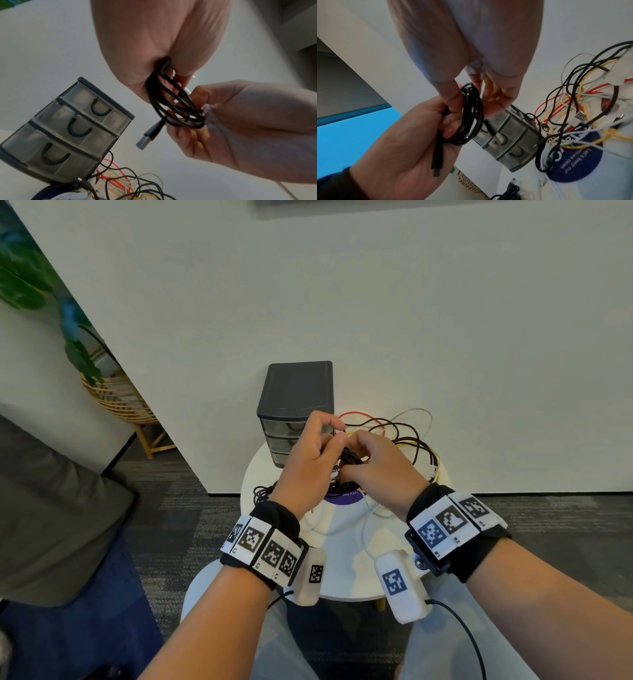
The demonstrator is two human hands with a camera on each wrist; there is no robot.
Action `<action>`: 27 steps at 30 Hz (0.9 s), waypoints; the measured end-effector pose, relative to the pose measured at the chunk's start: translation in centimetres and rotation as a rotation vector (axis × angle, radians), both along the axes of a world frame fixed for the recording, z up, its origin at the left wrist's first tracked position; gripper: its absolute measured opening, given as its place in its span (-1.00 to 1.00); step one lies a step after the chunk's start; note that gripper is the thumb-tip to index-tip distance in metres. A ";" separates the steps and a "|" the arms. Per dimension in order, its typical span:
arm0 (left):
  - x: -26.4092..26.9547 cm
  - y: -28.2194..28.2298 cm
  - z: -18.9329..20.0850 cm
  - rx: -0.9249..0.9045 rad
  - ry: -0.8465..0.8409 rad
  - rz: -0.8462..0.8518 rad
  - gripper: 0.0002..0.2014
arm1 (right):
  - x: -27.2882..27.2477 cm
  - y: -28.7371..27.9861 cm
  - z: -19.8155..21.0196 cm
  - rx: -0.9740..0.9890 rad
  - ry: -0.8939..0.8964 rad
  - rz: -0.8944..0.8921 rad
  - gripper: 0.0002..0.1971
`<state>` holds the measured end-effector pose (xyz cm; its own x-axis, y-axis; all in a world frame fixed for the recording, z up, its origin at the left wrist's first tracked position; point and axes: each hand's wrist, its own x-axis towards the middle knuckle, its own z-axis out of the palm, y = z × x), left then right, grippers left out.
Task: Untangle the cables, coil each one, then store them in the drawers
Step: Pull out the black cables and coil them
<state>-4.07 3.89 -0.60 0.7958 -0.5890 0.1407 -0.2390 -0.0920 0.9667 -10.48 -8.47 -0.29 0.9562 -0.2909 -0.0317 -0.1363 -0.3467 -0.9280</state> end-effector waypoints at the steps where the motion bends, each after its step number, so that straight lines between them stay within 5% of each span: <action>1: -0.1 0.0 0.0 -0.012 0.013 0.002 -0.91 | 0.0 0.1 -0.1 -0.030 0.010 0.010 -0.81; 9: -0.1 -0.4 0.6 -0.101 0.014 0.059 -0.91 | 0.3 0.4 -0.4 -0.007 -0.116 -0.122 -0.90; 14: -0.5 -0.7 1.4 -0.191 0.051 0.103 -0.93 | 0.2 -0.1 0.5 0.295 -0.192 -0.174 -0.68; 18: -1.1 -1.0 1.7 -0.213 0.047 0.113 -0.89 | -0.3 -0.4 1.1 0.416 -0.193 -0.138 -0.69; 23: -1.7 -1.2 1.9 -0.235 0.080 0.150 -0.86 | -0.4 -0.7 0.6 0.255 -0.098 0.003 -0.90; 27: -1.7 -1.1 2.2 -0.233 0.053 0.184 -0.85 | -0.1 -0.3 0.8 0.080 -0.209 -0.077 -0.87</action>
